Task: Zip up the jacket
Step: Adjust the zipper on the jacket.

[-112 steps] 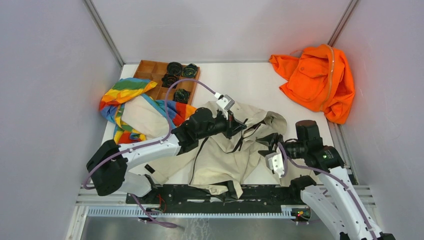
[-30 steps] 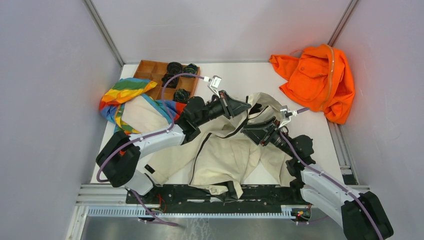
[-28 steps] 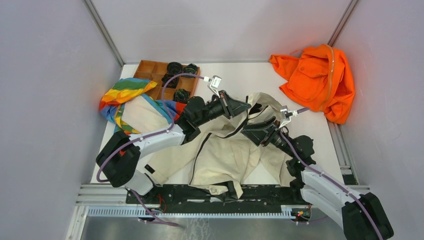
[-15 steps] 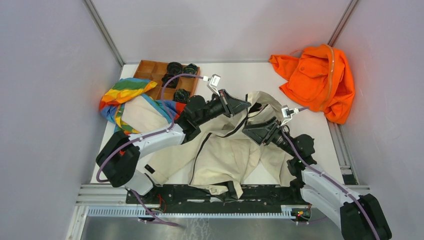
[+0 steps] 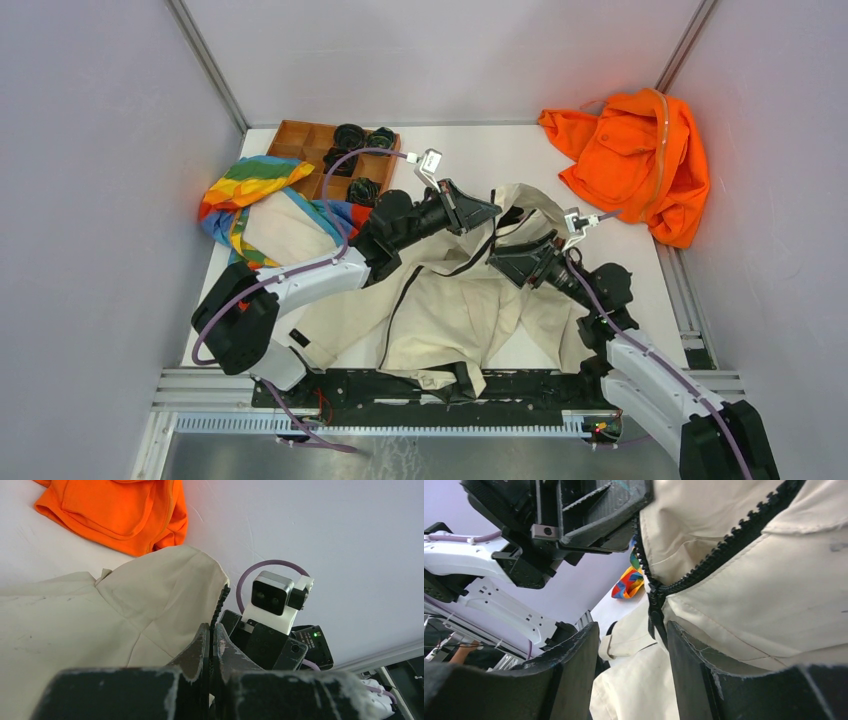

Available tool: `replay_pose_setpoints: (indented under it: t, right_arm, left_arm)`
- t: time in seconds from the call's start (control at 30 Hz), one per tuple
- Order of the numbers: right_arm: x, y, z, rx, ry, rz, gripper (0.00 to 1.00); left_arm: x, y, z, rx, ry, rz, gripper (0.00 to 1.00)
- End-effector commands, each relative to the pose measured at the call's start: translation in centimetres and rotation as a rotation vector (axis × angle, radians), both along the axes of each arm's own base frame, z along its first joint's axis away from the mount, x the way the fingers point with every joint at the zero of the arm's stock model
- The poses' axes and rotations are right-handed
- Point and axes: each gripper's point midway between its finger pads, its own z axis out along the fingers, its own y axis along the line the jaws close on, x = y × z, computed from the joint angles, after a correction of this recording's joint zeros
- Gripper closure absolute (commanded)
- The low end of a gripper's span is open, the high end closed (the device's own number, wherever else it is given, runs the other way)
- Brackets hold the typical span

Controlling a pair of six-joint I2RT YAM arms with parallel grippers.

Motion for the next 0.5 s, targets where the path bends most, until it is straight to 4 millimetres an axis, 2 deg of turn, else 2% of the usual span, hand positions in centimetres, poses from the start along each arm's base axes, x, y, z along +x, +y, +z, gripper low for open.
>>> replay_pose_setpoints:
  t: [0.0, 0.1, 0.2, 0.37, 0.47]
  right_arm:
    - [0.7, 0.0, 0.3, -0.010, -0.037, -0.015, 0.42]
    - [0.5, 0.2, 0.6, 0.024, -0.041, 0.001, 0.43]
    - [0.4, 0.6, 1.1, 0.031, -0.057, 0.021, 0.48]
    - [-0.5, 1.1, 2.4, 0.058, -0.096, 0.070, 0.67]
    - [-0.9, 1.3, 2.4, 0.051, -0.098, 0.090, 0.78]
  left_arm:
    - [-0.9, 0.3, 5.0, -0.106, -0.059, -0.017, 0.98]
    - [-1.0, 0.0, 4.9, -0.109, -0.052, -0.033, 0.98]
    - [-1.1, -0.1, 4.7, -0.111, -0.046, -0.045, 0.98]
    - [-1.1, -0.2, 4.6, -0.110, -0.047, -0.048, 0.98]
    - [-1.0, -0.2, 4.3, -0.100, -0.048, -0.044, 0.98]
